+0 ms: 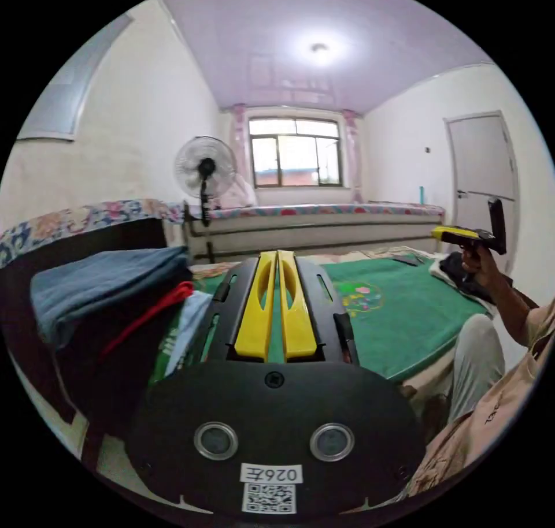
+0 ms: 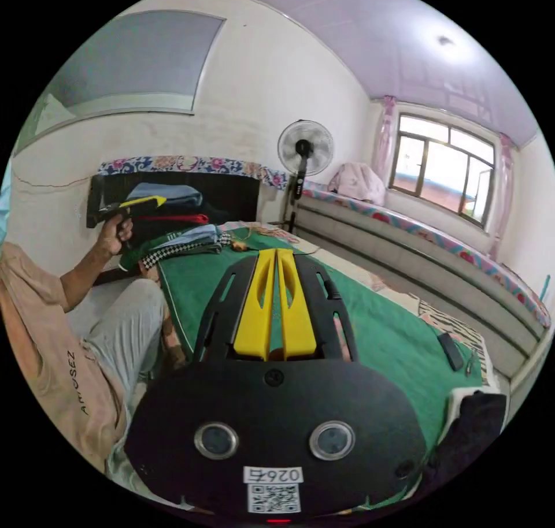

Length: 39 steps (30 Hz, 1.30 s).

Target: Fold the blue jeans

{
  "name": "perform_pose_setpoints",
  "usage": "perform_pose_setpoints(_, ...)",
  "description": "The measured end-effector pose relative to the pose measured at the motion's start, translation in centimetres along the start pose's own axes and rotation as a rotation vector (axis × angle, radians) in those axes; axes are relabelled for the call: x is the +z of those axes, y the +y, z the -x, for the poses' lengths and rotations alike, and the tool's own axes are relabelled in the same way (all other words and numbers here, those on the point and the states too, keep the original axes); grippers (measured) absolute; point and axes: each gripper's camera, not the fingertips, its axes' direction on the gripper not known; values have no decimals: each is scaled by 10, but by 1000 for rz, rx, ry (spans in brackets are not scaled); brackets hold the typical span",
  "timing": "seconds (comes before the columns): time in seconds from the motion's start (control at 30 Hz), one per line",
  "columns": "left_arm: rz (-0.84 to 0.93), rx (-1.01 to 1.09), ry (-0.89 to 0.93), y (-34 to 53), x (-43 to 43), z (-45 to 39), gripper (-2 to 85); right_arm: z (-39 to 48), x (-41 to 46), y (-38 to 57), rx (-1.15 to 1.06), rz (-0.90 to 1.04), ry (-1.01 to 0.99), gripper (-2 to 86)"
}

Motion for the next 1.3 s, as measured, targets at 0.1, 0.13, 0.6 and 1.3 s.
perform_pose_setpoints(0.1, -108, -152, -239, -2, -79, 82, 42, 48, 81, -25, -29, 36, -127, -9)
perform_pose_setpoints(0.13, -156, -205, -305, -4, -105, 109, 57, 65, 113, -36, -26, 51, -176, -8)
perform_pose_setpoints(0.6, 18, -524, -87, -148, -152, 350, 188, 216, 454, -156, 77, 246, -526, 67)
perform_pose_setpoints(1.3, 219, -482, -216, -316, -205, 402, 147, 289, 675, -128, -8, 448, -463, 78)
